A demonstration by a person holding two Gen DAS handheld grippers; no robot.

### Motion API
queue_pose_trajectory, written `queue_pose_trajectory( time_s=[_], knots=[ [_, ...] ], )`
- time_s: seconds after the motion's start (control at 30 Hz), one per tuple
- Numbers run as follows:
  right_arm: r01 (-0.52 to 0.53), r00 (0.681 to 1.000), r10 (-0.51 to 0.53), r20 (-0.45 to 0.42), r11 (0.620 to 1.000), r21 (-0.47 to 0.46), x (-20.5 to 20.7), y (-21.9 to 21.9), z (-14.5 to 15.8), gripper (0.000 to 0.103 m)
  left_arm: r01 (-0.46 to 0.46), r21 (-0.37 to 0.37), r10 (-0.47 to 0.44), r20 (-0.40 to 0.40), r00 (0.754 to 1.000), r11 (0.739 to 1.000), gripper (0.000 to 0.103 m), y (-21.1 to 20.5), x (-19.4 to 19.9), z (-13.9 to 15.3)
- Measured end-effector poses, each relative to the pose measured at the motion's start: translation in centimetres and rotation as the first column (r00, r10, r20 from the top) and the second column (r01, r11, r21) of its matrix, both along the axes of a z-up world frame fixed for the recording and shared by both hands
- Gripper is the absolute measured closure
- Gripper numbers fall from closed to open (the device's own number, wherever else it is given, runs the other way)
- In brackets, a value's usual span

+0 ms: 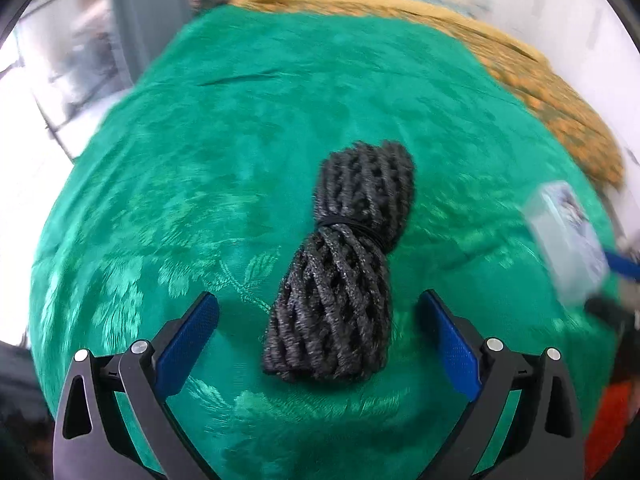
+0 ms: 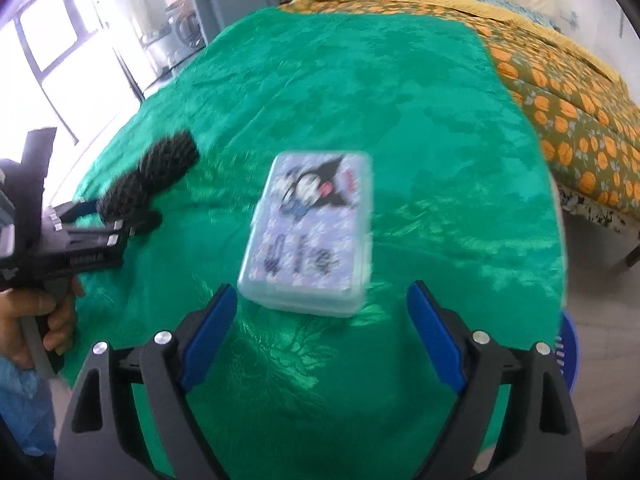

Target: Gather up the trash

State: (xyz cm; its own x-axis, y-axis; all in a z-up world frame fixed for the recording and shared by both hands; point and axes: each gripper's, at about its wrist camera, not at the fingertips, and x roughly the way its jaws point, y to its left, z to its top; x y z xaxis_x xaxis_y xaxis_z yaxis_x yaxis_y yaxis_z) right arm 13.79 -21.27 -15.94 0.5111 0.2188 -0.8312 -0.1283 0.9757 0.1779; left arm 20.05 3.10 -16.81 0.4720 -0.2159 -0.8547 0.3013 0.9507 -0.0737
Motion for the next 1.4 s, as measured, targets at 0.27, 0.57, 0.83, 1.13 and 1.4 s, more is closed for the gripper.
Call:
queue_pose_trajectory(
  time_s=[0.27, 0.57, 0.83, 1.13, 1.4],
  knots=[
    [0.000, 0.998, -0.001, -0.068, 1.000, -0.025, 4.2, 1.2, 1.8, 0.017, 0.101, -0.071, -0.103, -0.017, 0.995, 0.992, 0.006, -0.6, 2.5, 1.8],
    [0.010, 0.996, -0.018, -0.088, 0.996, -0.084, 4.8, 2.1, 1.5, 0.040, 0.116, 0.056, -0.116, -0.018, 0.993, 0.992, 0.065, -3.1, 3.6, 1.3],
    [0.091, 0.996, -0.093, 0.015, 0.993, 0.070, -1.3, -4.8, 4.6, 0.040, 0.181, -0.122, -0.179, 0.032, 0.983, 0.976, 0.068, -6.2, -0.4, 4.7],
    [0.395, 0.917, -0.398, 0.026, 0.915, 0.081, -9.9, -21.3, 3.6, 0.040, 0.440, -0.242, -0.442, 0.053, 0.896, 0.864, 0.068, -21.3, -7.9, 6.8],
    [0.546, 0.836, -0.547, -0.038, 0.824, 0.150, -12.5, -31.2, -2.5, 0.040, 0.541, -0.230, -0.560, -0.019, 0.828, 0.809, 0.067, -35.5, -11.6, 2.5]
  ],
)
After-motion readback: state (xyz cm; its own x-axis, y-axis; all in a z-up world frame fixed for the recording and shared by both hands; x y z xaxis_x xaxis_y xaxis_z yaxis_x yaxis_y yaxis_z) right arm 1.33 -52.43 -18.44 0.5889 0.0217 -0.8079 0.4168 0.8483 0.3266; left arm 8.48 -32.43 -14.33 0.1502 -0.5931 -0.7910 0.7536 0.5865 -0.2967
